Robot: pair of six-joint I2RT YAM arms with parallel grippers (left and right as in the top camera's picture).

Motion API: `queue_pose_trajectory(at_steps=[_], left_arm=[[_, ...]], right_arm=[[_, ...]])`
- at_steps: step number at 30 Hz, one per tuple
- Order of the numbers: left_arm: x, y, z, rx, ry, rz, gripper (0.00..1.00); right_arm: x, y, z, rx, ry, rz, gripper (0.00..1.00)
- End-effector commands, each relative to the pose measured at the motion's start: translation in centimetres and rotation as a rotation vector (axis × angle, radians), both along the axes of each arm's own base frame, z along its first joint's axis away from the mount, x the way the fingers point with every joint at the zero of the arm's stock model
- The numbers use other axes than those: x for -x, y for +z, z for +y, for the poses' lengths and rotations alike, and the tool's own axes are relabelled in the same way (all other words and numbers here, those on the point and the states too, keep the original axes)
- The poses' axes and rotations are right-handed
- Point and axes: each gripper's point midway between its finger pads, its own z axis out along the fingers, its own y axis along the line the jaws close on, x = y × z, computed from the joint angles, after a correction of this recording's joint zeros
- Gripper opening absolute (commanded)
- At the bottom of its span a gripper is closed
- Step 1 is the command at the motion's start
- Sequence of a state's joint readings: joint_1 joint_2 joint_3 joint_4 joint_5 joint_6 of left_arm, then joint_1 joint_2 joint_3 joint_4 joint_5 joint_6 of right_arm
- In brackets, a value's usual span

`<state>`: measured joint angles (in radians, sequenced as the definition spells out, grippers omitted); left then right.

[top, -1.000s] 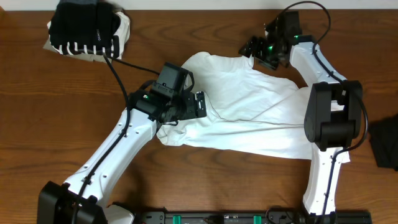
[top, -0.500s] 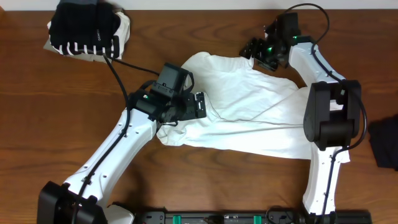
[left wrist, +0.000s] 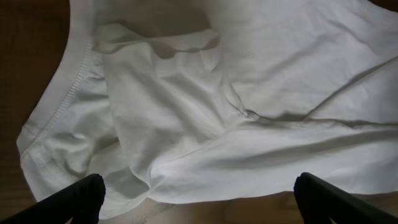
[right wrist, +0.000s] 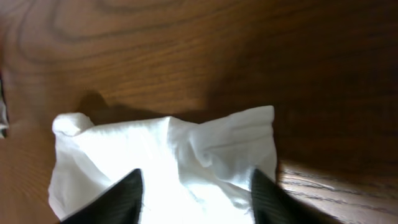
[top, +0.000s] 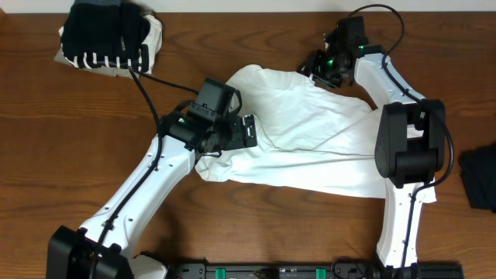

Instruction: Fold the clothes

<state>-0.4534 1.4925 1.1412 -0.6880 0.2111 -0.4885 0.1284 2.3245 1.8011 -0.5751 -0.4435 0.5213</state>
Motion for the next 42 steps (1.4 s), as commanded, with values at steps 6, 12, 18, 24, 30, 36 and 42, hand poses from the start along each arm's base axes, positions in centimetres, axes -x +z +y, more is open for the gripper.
queue_pose_trajectory(at_steps=[6, 12, 18, 24, 30, 36, 42], left_arm=[[0.4, -0.6, 0.1, -0.011, -0.019, 0.016, 0.99], [0.4, -0.6, 0.1, -0.01, -0.019, 0.016, 0.99], [0.4, -0.6, 0.1, -0.01, -0.019, 0.016, 0.99], [0.4, -0.6, 0.1, -0.011, -0.019, 0.016, 0.99], [0.3, -0.6, 0.1, -0.011, -0.019, 0.015, 0.99], [0.3, -0.6, 0.1, -0.011, -0.019, 0.015, 0.99], [0.3, -0.6, 0.1, -0.011, -0.019, 0.015, 0.99]], right_arm=[[-0.4, -1.1, -0.9, 0.09, -0.035, 0.003, 0.63], [-0.3, -1.3, -1.2, 0.114, -0.044, 0.007, 0.63], [-0.3, -2.2, -1.0, 0.118, -0.039, 0.016, 0.56], [-0.3, -3.3, -0.7, 0.117, -0.034, 0.026, 0.41], [-1.0, -2.5, -0.8, 0.099, -0.035, 0.001, 0.16], [-2.6, 0.9, -0.4, 0.006, 0.011, -0.07, 0.01], [-3.7, 5.6, 2.0, -0.085, 0.227, -0.243, 0.01]])
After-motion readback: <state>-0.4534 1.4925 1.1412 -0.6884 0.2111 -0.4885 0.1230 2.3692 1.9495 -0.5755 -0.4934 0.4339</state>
